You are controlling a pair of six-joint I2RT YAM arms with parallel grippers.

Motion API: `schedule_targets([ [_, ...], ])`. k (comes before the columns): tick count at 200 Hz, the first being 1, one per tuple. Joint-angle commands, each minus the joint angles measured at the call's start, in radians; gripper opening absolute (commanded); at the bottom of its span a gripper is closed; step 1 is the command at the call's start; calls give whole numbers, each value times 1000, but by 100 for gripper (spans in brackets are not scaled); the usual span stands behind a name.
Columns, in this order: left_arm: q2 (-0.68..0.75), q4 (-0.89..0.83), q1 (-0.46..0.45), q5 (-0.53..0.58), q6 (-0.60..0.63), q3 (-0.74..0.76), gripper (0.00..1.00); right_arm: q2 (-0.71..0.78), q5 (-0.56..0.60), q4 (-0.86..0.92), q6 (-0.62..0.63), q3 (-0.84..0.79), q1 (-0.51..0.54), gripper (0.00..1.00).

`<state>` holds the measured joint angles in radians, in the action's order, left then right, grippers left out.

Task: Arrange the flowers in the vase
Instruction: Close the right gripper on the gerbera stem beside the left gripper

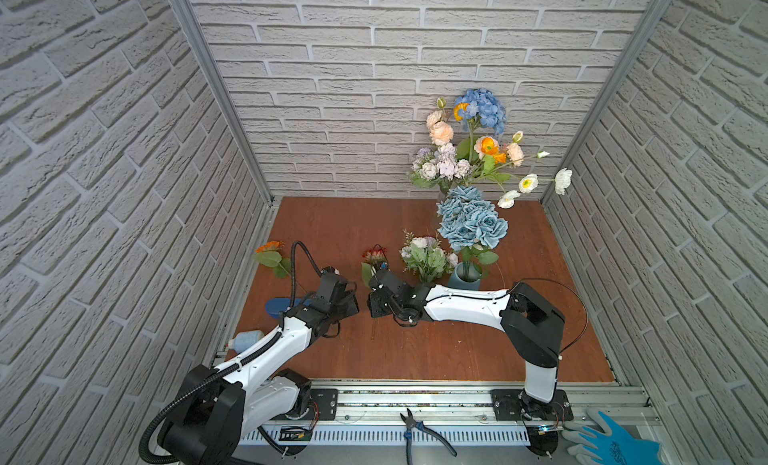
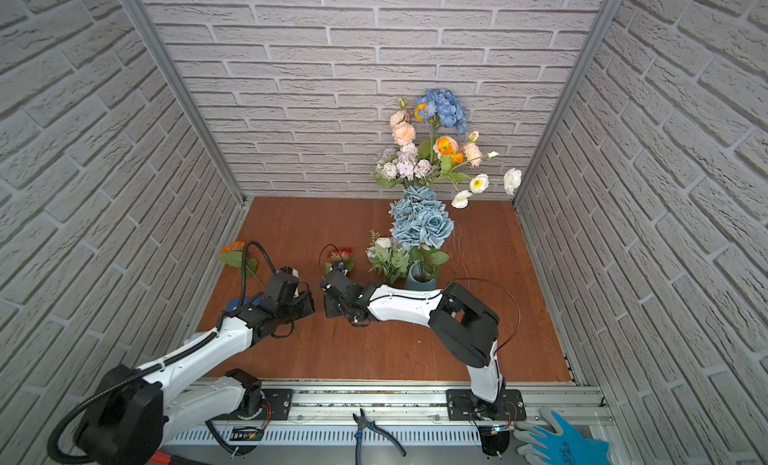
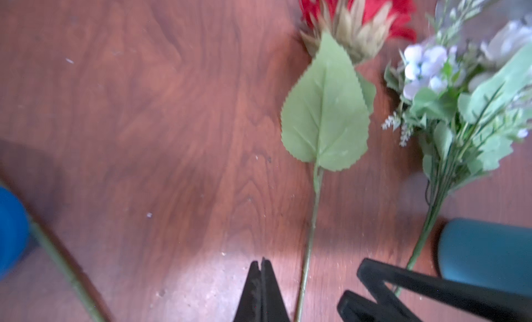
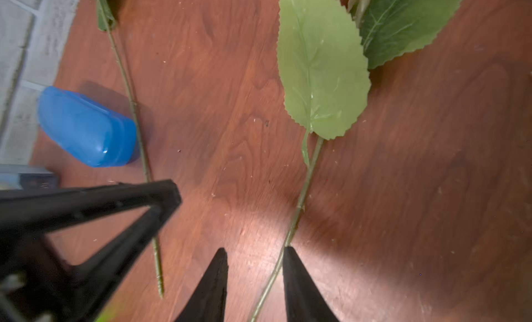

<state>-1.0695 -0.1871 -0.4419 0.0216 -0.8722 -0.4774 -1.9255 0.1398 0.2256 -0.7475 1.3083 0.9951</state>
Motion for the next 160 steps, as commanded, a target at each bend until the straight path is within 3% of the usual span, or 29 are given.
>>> schedule_targets([
  [1, 20, 63, 30, 19, 13, 24, 0, -13, 123, 101, 12, 55, 26, 34],
  [37, 7, 79, 41, 19, 47, 8, 0, -101, 139, 161, 8, 135, 27, 32],
  [42, 6, 80, 41, 22, 51, 5, 5, -113, 138, 165, 10, 147, 27, 32],
  [49, 8, 80, 43, 24, 55, 4, 17, -128, 136, 171, 13, 162, 27, 32],
  [61, 14, 78, 44, 31, 56, 3, 57, -149, 148, 190, 11, 191, 27, 31],
  [68, 18, 74, 48, 39, 55, 3, 74, -160, 162, 204, 8, 203, 27, 31],
  [85, 29, 59, 53, 52, 61, 2, 98, -174, 180, 216, 1, 215, 27, 31],
  [160, 26, 69, 79, 42, 73, 6, 98, -261, 230, 279, -4, 284, 24, 27],
])
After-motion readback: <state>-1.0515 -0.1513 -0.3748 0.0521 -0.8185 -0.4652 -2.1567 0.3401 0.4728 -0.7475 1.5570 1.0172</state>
